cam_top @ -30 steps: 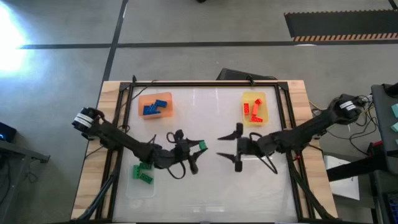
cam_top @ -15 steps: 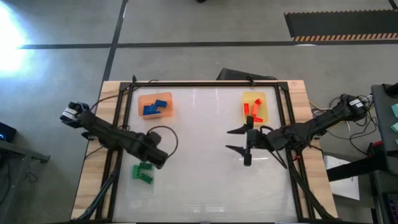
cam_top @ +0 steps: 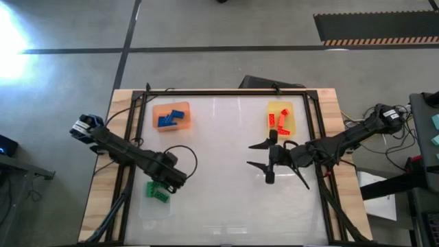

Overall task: Sort & place blocks by color
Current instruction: Return to Home Position

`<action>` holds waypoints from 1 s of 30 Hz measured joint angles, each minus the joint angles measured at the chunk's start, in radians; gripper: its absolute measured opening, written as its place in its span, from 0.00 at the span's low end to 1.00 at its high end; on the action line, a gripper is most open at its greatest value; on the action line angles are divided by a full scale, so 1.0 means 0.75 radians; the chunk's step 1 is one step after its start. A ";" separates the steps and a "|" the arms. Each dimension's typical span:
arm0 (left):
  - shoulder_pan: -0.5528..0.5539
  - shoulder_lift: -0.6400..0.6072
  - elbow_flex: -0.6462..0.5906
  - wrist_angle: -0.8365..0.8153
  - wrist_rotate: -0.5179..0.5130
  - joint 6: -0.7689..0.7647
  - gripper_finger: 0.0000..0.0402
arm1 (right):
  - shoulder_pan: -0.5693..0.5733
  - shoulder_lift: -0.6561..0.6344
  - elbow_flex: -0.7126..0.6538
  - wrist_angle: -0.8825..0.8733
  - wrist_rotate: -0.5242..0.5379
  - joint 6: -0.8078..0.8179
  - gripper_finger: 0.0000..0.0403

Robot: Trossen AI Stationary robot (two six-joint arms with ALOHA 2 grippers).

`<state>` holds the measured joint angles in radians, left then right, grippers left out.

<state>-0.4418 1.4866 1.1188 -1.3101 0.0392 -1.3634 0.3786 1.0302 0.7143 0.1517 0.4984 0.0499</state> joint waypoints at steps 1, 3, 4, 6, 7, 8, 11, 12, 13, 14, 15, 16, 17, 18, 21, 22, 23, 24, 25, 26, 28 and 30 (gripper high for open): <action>-0.004 0.000 0.000 0.000 0.004 0.017 0.60 | 0.000 0.001 0.000 0.000 0.000 -0.009 0.63; -0.013 -0.002 0.000 0.000 0.011 0.082 0.64 | 0.000 -0.009 0.000 -0.021 0.000 -0.050 0.63; -0.027 -0.006 0.000 0.004 0.006 0.139 0.65 | 0.000 -0.020 -0.002 -0.050 0.001 -0.066 0.63; -0.088 -0.031 0.000 0.070 -0.097 0.301 0.64 | 0.001 -0.063 -0.024 -0.092 -0.002 -0.103 0.61; -0.128 -0.052 -0.006 0.150 -0.180 0.410 0.63 | 0.001 -0.087 -0.043 -0.100 -0.010 -0.127 0.61; -0.167 -0.075 -0.019 0.258 -0.286 0.527 0.62 | 0.000 -0.114 -0.070 -0.093 -0.023 -0.147 0.60; -0.227 -0.161 -0.104 0.617 -0.552 0.889 0.53 | -0.005 -0.192 -0.163 -0.075 -0.048 -0.231 0.57; -0.222 -0.200 -0.145 0.759 -0.602 1.002 0.48 | -0.008 -0.218 -0.196 -0.075 -0.054 -0.254 0.57; -0.208 -0.246 -0.194 0.900 -0.628 1.107 0.43 | -0.010 -0.245 -0.232 -0.068 -0.066 -0.272 0.56; -0.190 -0.291 -0.248 1.046 -0.633 1.215 0.38 | -0.016 -0.273 -0.270 -0.046 -0.073 -0.278 0.55; -0.168 -0.333 -0.308 1.190 -0.629 1.323 0.32 | -0.023 -0.302 -0.310 -0.012 -0.077 -0.287 0.54; -0.140 -0.376 -0.372 1.324 -0.607 1.424 0.27 | -0.026 -0.333 -0.348 0.018 -0.082 -0.291 0.53; -0.114 -0.419 -0.438 1.448 -0.570 1.511 0.21 | -0.026 -0.365 -0.385 0.040 -0.081 -0.292 0.53; -0.081 -0.464 -0.498 1.550 -0.522 1.588 0.15 | -0.026 -0.397 -0.423 0.060 -0.081 -0.293 0.52; 0.027 -0.611 -0.654 1.729 -0.413 1.704 0.02 | -0.026 -0.504 -0.519 0.104 -0.081 -0.288 0.50; 0.058 -0.662 -0.697 1.733 -0.406 1.716 0.02 | -0.026 -0.541 -0.548 0.113 -0.081 -0.284 0.49; 0.088 -0.712 -0.734 1.728 -0.406 1.726 0.02 | -0.026 -0.579 -0.574 0.124 -0.078 -0.281 0.48; 0.115 -0.761 -0.768 1.729 -0.405 1.743 0.02 | -0.026 -0.619 -0.598 0.127 -0.071 -0.286 0.48; 0.141 -0.815 -0.800 1.732 -0.403 1.762 0.02 | -0.028 -0.660 -0.621 0.124 -0.069 -0.298 0.47; 0.167 -0.867 -0.832 1.733 -0.401 1.787 0.02 | -0.033 -0.698 -0.641 0.124 -0.062 -0.308 0.46; 0.218 -0.961 -0.888 1.737 -0.401 1.822 0.00 | -0.056 -0.770 -0.672 0.126 -0.035 -0.340 0.44; 0.266 -1.051 -0.949 1.758 -0.401 1.846 0.00 | -0.093 -0.840 -0.697 0.123 -0.033 -0.381 0.42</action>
<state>-0.2425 0.6984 0.4072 0.0083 -0.2619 0.0212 0.3090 0.4004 0.1914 0.2442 0.4737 -0.2360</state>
